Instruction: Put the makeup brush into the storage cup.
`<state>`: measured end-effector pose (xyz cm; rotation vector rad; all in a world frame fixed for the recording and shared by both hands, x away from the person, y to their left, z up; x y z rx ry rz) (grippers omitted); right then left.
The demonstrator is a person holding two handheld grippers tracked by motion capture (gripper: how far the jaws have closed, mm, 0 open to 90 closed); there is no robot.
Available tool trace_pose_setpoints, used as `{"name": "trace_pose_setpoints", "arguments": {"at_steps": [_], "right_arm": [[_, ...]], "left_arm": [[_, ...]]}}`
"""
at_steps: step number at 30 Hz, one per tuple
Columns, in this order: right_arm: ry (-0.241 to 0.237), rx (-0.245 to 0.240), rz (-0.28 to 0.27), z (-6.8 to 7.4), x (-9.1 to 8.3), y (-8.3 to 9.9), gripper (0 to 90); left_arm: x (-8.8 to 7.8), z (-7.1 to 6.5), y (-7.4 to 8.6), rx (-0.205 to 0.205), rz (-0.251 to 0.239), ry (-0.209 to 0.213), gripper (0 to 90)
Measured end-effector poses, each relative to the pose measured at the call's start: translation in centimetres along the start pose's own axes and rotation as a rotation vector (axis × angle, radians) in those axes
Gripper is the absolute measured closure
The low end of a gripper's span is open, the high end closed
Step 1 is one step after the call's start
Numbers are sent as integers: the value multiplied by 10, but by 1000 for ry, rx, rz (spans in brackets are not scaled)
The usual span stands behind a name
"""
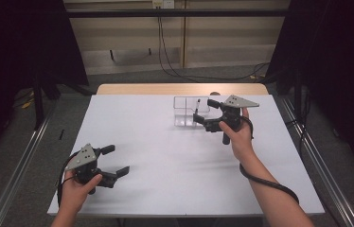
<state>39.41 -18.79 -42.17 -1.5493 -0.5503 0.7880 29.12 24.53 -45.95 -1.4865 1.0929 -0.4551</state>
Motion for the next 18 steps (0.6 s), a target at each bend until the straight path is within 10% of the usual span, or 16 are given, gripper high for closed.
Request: {"name": "trace_pose_setpoints", "arguments": {"at_steps": [18], "right_arm": [[-10, -27, 19, 4, -25, 13, 53]], "left_arm": [[1, -1, 0, 2, 5, 3, 13]]}}
Point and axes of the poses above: each handheld gripper's, and its own axes: x roughly forward along the jaws, y roughly out of its underside, z roughly to its left, the point moved 1 cm from there along x, roughly forward along the jaws, and after that the axes turned 10 degrees about -x, right-handed, at the moved point
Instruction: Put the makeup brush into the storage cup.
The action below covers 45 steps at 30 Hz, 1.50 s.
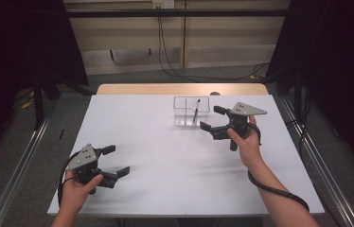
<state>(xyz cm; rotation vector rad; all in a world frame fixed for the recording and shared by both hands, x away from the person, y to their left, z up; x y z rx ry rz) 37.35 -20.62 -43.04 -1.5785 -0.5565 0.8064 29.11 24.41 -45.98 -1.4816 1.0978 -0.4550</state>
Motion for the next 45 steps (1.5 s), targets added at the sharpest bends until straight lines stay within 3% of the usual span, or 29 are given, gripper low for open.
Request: {"name": "trace_pose_setpoints", "arguments": {"at_steps": [45], "right_arm": [[-21, 10, 15, 14, -53, 27, 56]], "left_arm": [[-1, -1, -2, 2, -8, -4, 13]]}}
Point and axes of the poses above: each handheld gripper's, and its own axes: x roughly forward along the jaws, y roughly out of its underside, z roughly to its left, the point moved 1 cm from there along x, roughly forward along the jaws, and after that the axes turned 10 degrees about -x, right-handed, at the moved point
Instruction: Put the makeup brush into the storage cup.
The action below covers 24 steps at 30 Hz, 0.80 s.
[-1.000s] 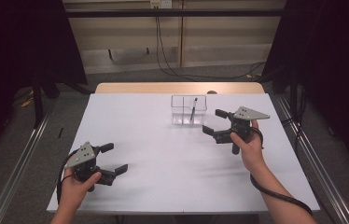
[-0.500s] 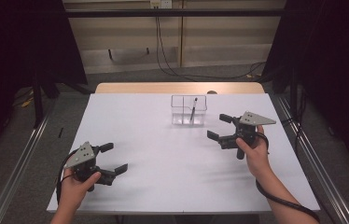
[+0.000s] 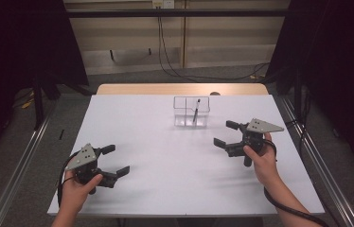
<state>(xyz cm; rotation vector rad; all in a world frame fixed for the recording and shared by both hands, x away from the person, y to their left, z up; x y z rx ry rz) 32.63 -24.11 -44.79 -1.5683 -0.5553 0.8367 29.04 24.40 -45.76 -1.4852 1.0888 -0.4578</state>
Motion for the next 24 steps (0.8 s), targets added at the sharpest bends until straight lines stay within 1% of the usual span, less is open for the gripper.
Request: {"name": "trace_pose_setpoints", "arguments": {"at_steps": [5, 10, 15, 18, 19, 24], "right_arm": [[0, 2, 0, 1, -6, 2, 54], [-11, 0, 1, 2, -12, 5, 61], [1, 13, -9, 2, -19, 9, 61], [5, 14, -1, 2, -22, 10, 60], [4, 15, -5, 1, -23, 11, 60], [10, 4, 6, 2, -29, 12, 60]], "left_arm": [[0, 0, 0, -1, 0, 1, 13], [1, 0, 1, -5, 0, 3, 13], [2, -1, 1, -10, 1, 2, 13], [3, -1, 1, -12, 0, 4, 13], [3, -1, 1, -7, 4, 2, 13], [3, -1, 1, -8, 3, 2, 13]]}}
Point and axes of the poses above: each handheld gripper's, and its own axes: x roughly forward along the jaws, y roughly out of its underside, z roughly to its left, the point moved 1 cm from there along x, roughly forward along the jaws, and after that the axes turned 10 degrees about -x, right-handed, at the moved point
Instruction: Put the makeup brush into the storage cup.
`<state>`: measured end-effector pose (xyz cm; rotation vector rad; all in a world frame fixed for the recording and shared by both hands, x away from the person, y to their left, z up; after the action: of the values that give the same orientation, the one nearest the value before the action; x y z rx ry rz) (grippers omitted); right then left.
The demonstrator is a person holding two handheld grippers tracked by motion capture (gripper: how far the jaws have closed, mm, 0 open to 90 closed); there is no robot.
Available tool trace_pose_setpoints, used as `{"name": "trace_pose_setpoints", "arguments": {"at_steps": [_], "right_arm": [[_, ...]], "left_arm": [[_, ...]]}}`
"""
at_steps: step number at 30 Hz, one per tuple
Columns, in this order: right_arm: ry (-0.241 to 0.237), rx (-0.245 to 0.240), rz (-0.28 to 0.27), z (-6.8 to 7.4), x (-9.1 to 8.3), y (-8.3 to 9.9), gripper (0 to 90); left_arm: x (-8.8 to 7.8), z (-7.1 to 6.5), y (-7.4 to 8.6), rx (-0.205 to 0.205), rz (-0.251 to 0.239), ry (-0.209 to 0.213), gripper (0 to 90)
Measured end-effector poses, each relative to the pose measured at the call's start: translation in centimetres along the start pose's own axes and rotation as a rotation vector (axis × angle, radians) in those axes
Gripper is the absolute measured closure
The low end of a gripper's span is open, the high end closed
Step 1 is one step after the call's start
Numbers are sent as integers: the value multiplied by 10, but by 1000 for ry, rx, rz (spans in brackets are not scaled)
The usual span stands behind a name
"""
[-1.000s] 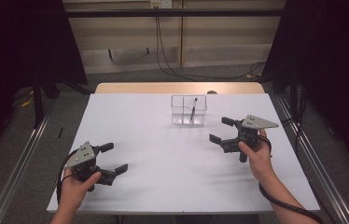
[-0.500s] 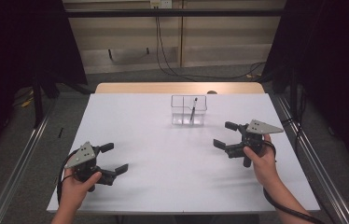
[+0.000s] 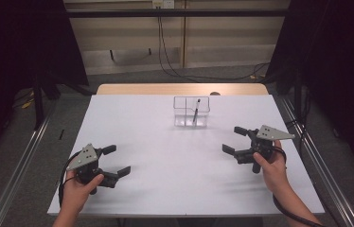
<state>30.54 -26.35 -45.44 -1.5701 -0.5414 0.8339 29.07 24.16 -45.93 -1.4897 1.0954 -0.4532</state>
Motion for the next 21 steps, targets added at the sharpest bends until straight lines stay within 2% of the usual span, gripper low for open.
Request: {"name": "trace_pose_setpoints", "arguments": {"at_steps": [21], "right_arm": [[19, -14, 17, 3, -23, 12, 55]], "left_arm": [[-1, 0, 0, 0, -5, -3, 13]]}}
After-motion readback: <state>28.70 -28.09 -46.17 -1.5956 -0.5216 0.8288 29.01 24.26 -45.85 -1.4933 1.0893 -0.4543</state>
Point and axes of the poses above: each handheld gripper's, and its own axes: x roughly forward along the jaws, y roughly out of its underside, z roughly to its left, the point moved 1 cm from there along x, roughly forward along the jaws, and after that the axes turned 10 degrees about -x, right-handed, at the moved point
